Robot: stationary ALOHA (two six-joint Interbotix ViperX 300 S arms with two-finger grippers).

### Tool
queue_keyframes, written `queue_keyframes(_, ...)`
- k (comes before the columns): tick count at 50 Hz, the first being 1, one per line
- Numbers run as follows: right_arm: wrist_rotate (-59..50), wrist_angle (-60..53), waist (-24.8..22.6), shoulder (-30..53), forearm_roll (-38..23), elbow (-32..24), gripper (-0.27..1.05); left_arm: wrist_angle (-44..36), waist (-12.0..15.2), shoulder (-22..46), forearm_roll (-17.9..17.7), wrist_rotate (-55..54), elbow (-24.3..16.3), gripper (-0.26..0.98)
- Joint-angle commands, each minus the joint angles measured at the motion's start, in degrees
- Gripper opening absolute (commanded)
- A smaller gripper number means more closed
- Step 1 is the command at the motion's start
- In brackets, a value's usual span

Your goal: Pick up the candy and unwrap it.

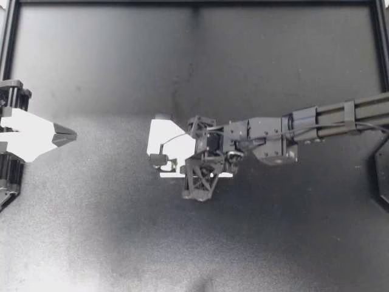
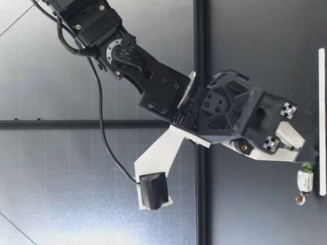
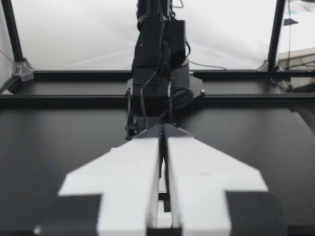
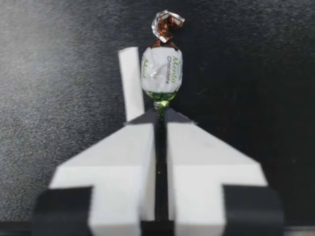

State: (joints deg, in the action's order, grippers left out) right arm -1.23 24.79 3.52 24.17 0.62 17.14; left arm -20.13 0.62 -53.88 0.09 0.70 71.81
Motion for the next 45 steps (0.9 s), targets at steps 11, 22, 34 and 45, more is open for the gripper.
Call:
queue_keyframes(11,-0.18,-2.99,-1.41,-4.66,0.18,0.0,-0.21,-0.53,0.09,1.14,0.0,-0.35,-0.35,-0.1)
queue_keyframes(22,0.44,-2.64,-1.41,-13.1,0.0,2.02,-0.21,-0.79,0.09,6.15,0.0,0.18,-0.44,0.02)
queue_keyframes(34,0.09,-0.18,-1.41,-21.8,0.0,4.22,-0.21,-6.59,0.09,13.54,0.0,5.36,-0.7,0.49)
queue_keyframes(45,0.09,-0.09,-1.41,-25.66,0.0,4.04,-0.21,-16.0,0.09,20.3,0.0,10.81,-1.14,0.51)
